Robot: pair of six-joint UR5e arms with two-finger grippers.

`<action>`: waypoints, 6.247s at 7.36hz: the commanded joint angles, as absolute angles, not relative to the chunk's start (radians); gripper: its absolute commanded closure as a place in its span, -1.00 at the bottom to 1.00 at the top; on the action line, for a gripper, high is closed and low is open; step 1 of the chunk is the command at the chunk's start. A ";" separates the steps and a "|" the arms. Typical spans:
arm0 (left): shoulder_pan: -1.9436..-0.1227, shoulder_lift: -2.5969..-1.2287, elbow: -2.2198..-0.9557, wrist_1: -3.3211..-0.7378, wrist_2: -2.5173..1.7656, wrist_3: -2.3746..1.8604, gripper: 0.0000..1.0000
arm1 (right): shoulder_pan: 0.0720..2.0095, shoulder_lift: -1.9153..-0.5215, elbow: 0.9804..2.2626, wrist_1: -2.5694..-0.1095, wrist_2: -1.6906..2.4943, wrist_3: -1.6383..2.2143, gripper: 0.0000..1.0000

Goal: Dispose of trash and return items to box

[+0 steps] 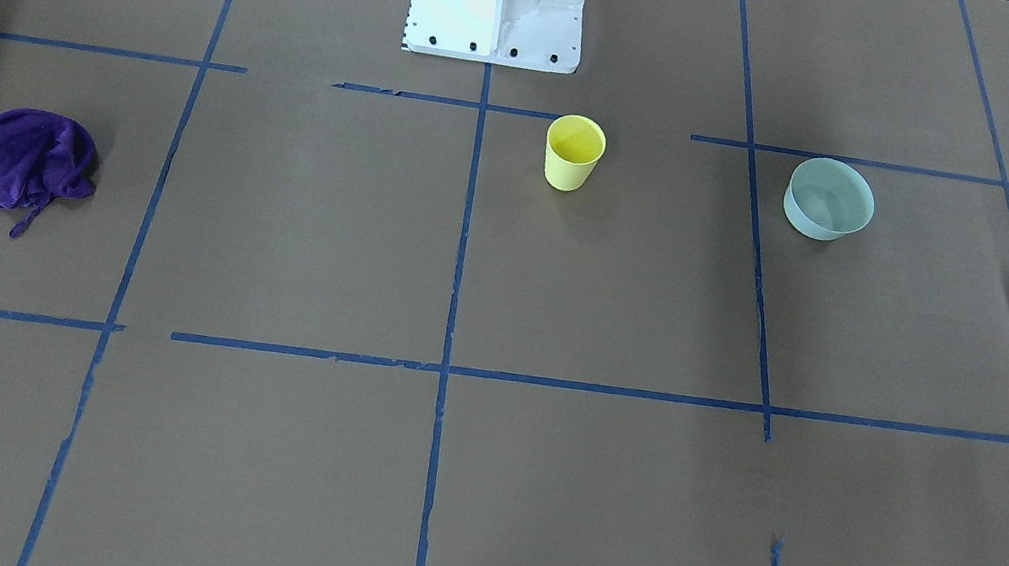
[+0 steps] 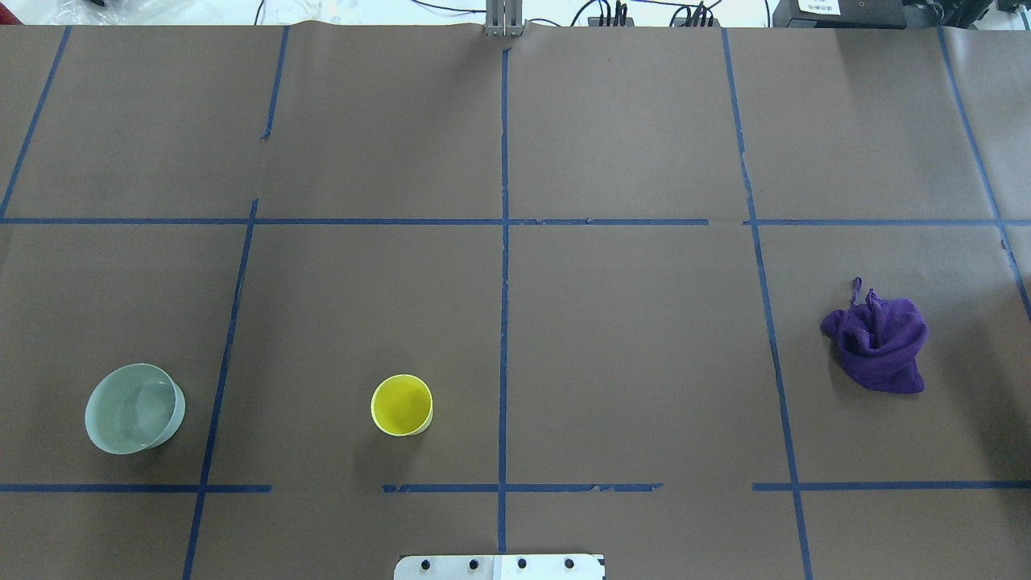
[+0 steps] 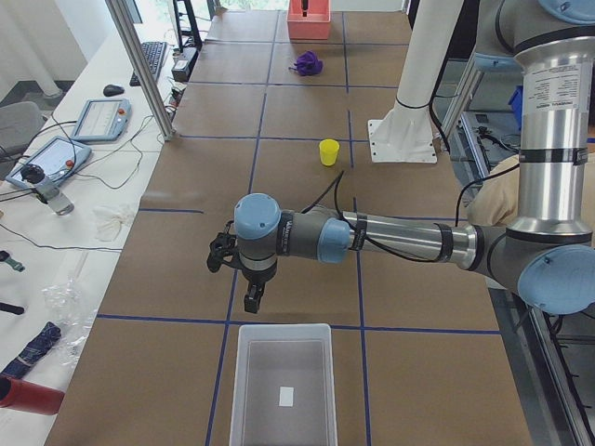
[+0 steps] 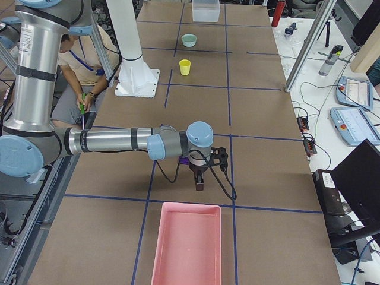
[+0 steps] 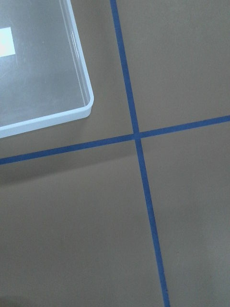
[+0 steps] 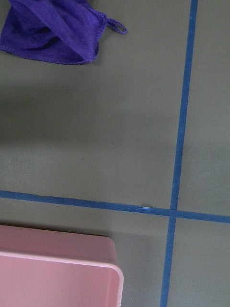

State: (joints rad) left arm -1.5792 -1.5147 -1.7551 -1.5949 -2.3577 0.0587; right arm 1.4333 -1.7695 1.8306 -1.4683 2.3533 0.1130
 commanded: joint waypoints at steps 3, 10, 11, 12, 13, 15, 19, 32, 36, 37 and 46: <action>-1.597 -1.503 -1.807 -1.542 -2.355 0.138 -1.00 | 1.436 -1.767 1.824 -1.468 2.361 0.107 -1.00; -1.594 -1.488 -1.785 -1.604 -2.465 0.129 -1.00 | 1.433 -1.756 1.828 -1.454 2.370 0.114 -1.00; -1.592 -1.488 -1.807 -1.606 -2.485 0.129 -1.00 | 1.433 -1.756 1.825 -1.454 2.368 0.120 -1.00; -1.563 -1.489 -1.809 -1.655 -2.503 0.111 -1.00 | 1.433 -1.764 1.828 -1.450 2.368 0.111 -1.00; -1.511 -1.489 -1.819 -1.699 -2.540 0.060 -1.00 | 1.428 -1.763 1.824 -1.441 2.372 0.121 -1.00; -1.395 -1.486 -1.844 -1.907 -2.540 -0.205 -1.00 | 1.416 -1.758 1.824 -1.440 2.461 0.118 -1.00; -0.898 -1.485 -2.068 -2.109 -2.336 -1.060 -1.00 | 1.339 -1.743 1.790 -1.330 2.414 0.129 -1.00; -0.377 -1.973 -1.901 -1.674 -1.896 -1.497 -0.30 | 1.296 -1.666 1.662 -1.327 2.421 0.130 -1.00; -0.377 -1.991 -1.910 -1.674 -1.899 -1.502 1.00 | 1.296 -1.661 1.643 -1.315 2.422 0.129 -1.00; -0.383 -1.999 -1.957 -1.669 -1.898 -1.508 1.00 | 1.296 -1.661 1.643 -1.315 2.422 0.129 -1.00; -1.301 -1.474 -2.122 -1.548 -2.088 -0.221 1.00 | 1.296 -1.661 1.655 -1.315 2.439 0.132 -1.00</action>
